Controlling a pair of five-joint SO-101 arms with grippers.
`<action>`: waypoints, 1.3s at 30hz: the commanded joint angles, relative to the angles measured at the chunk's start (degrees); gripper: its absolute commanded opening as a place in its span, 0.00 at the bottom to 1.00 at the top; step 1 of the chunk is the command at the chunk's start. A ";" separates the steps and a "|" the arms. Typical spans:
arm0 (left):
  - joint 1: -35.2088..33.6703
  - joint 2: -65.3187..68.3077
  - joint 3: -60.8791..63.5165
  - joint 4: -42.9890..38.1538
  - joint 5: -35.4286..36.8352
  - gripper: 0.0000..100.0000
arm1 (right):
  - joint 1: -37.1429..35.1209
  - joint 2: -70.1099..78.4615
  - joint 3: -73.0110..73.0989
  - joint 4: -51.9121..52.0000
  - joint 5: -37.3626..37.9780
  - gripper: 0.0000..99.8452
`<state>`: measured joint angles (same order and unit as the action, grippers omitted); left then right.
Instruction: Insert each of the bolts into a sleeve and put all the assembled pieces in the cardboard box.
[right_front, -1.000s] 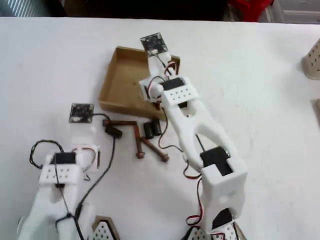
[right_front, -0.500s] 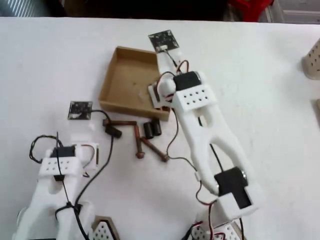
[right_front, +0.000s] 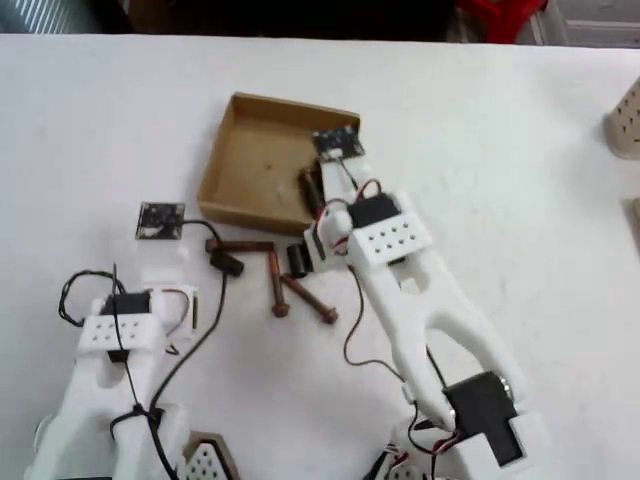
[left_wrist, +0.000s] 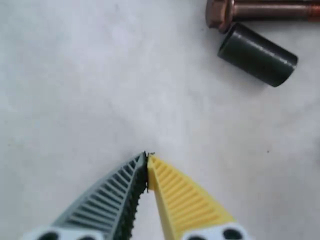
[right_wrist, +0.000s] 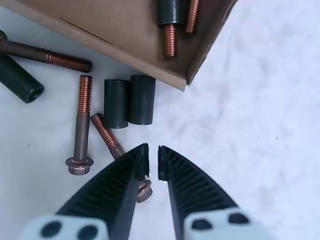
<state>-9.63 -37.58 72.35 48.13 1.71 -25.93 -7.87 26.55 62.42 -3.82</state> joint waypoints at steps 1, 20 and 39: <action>-0.57 -0.40 -1.05 -2.81 -0.26 0.02 | -0.48 -3.12 4.13 -8.66 -0.70 0.02; -0.48 -0.48 -0.79 -2.37 -0.44 0.02 | -2.51 10.15 -1.32 -17.36 2.90 0.12; -0.48 -0.48 -0.79 -2.37 -0.53 0.02 | -2.86 21.58 -7.47 -13.76 3.34 0.11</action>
<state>-9.63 -37.58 72.35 46.46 1.54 -28.40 13.58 20.84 47.12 -1.54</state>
